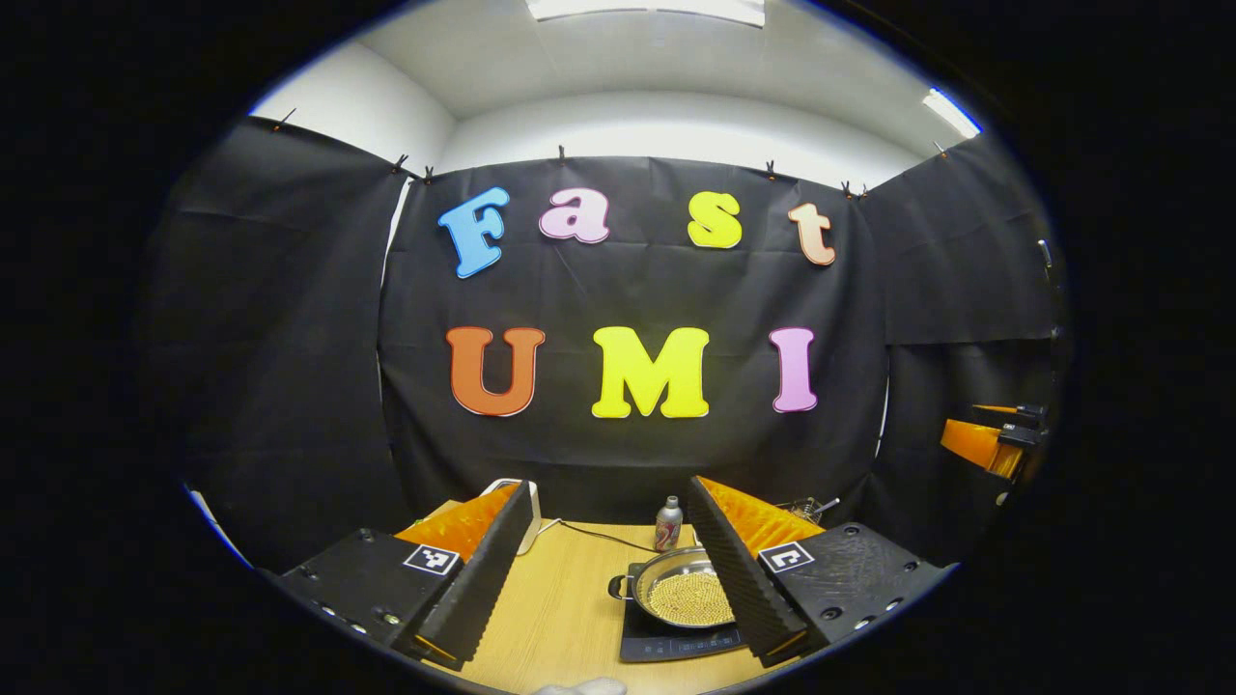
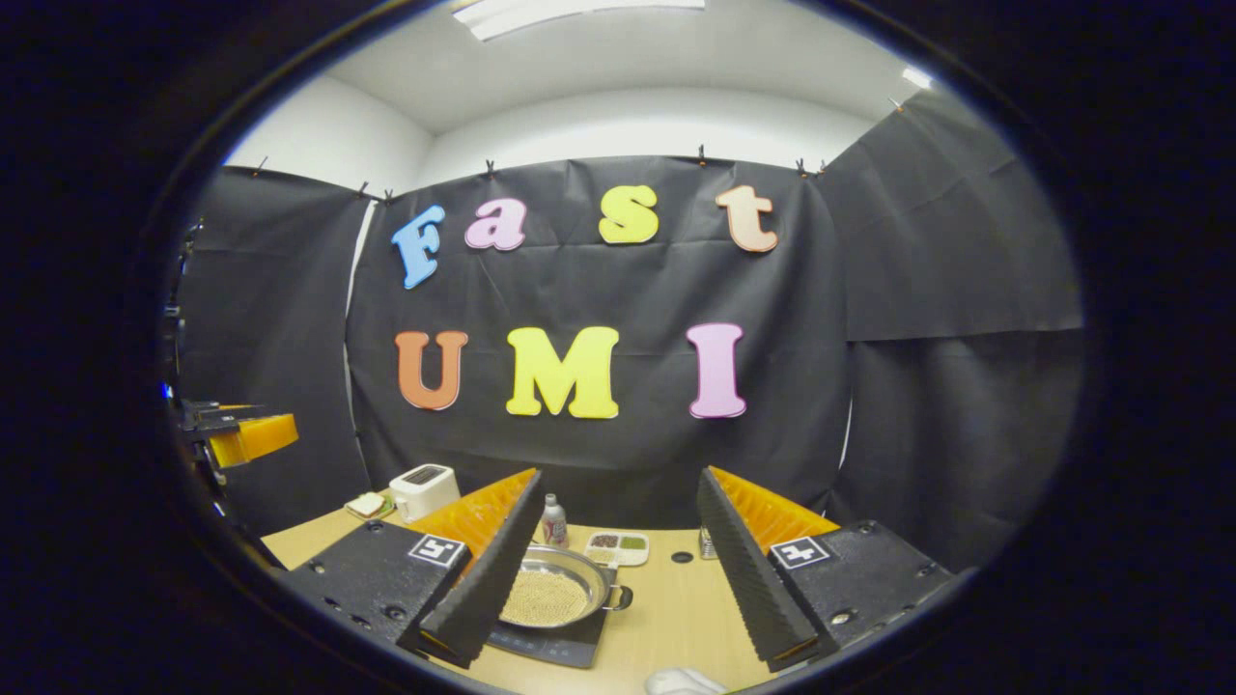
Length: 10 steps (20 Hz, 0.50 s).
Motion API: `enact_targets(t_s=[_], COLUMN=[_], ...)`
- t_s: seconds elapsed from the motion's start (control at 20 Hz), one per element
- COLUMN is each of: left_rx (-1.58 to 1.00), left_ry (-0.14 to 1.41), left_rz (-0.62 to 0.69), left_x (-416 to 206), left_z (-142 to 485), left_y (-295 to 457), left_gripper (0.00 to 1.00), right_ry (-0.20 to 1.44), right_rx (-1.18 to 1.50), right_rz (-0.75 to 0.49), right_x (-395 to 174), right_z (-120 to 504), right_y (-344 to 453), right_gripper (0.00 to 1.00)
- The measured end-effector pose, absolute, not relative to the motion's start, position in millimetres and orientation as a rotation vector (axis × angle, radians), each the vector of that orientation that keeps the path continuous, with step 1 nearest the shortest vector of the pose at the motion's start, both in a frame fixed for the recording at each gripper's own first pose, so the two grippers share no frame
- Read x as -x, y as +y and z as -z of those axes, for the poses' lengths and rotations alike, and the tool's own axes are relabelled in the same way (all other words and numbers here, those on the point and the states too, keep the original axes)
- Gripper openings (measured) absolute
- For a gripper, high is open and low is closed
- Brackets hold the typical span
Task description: First push the handle of the pot to place it horizontally, then grasp the pot with both hands and set it on the induction cooktop.
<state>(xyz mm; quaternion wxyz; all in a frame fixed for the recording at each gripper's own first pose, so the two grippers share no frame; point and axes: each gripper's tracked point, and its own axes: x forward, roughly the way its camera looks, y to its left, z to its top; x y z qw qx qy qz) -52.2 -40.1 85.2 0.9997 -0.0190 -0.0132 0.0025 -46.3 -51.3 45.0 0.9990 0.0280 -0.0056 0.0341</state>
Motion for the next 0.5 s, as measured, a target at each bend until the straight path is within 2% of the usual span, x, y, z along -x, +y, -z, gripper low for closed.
enact_targets(t_s=[0.5], left_rx=[0.053], left_ry=[-0.028], left_rz=[0.029], left_x=[44.3], left_z=[-91.8], left_y=[-37.5], left_gripper=[0.97], right_ry=[-0.03], right_rx=[-0.06], right_rz=[-0.064], right_x=[43.8], right_z=[-53.7], right_y=[-44.1], right_gripper=[1.0])
